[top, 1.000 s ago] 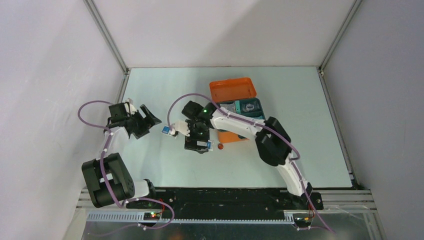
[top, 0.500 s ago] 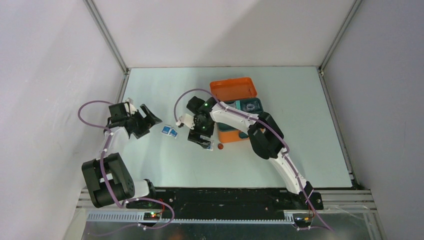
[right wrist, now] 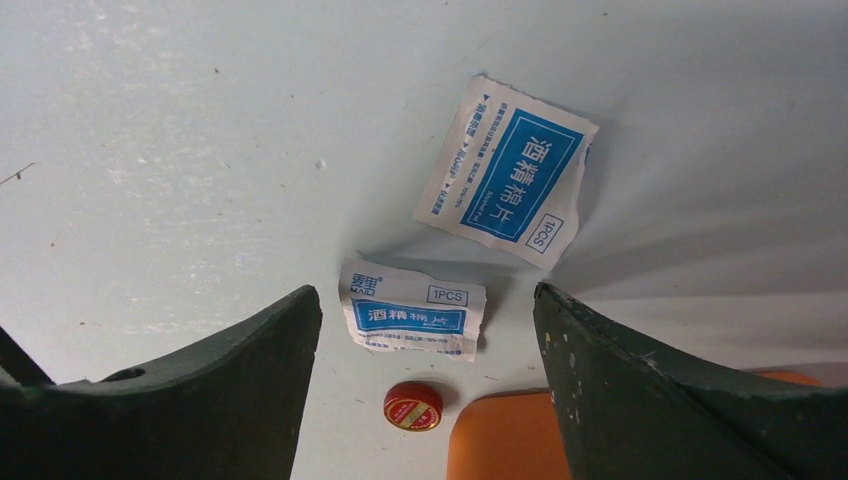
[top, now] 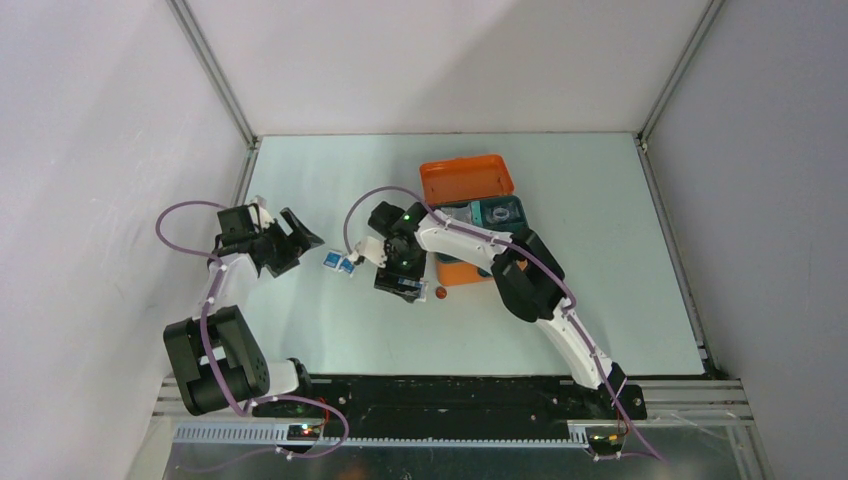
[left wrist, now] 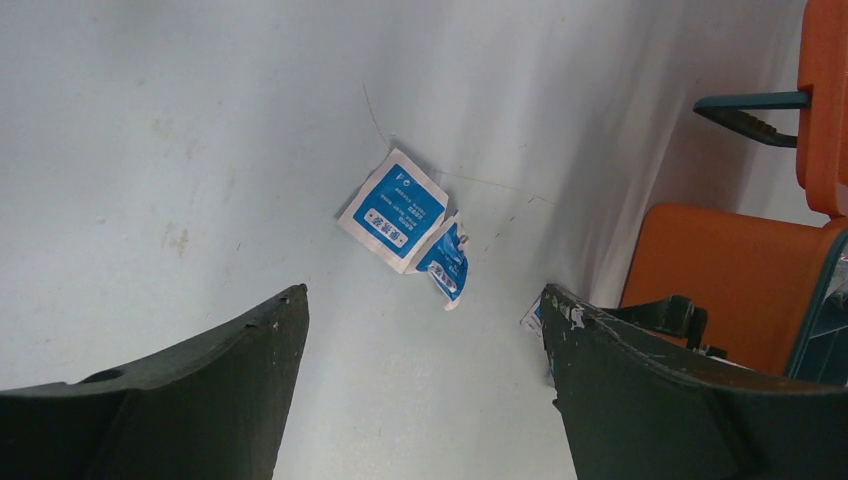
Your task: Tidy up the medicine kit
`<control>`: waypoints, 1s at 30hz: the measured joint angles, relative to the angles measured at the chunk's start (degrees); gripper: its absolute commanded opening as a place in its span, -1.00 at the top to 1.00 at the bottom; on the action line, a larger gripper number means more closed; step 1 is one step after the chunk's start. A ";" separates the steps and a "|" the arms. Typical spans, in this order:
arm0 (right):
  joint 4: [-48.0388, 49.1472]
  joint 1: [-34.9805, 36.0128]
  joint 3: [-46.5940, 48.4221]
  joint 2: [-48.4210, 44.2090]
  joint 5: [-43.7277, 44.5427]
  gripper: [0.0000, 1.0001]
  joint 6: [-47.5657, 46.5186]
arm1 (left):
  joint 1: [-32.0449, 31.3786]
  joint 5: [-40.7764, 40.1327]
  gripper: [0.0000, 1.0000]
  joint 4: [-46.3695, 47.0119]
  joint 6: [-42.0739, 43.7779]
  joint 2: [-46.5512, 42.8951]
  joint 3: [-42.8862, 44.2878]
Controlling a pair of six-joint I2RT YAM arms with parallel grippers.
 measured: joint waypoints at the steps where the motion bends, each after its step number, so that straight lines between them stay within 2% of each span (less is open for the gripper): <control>1: 0.15 0.26 -0.35 -0.15 0.61 -0.59 0.04 | 0.00 0.00 -0.81 0.00 0.00 0.00 0.00; 3: 0.59 0.92 -1.29 -0.63 2.14 -0.52 0.07 | 0.00 0.00 -0.81 0.00 0.00 0.00 0.00; 7: 1.73 2.49 -4.96 -2.56 5.73 -0.17 0.09 | 0.00 0.04 -0.80 0.00 0.00 0.02 0.00; 15: 1.75 4.79 -7.58 -4.37 9.49 0.07 0.28 | 0.00 0.13 -0.81 0.02 -0.02 0.00 0.00; 19: 1.22 5.70 -7.56 -7.21 11.21 0.14 0.28 | 0.00 0.13 -0.81 0.00 -0.02 0.02 0.00; 24: 0.39 5.99 -4.96 -15.23 13.11 0.14 0.11 | 0.00 0.13 -0.80 0.02 -0.04 0.00 0.00; 30: 0.42 3.37 -4.13 -24.68 16.44 0.13 -0.46 | 0.00 0.13 -0.81 0.02 -0.07 0.02 0.00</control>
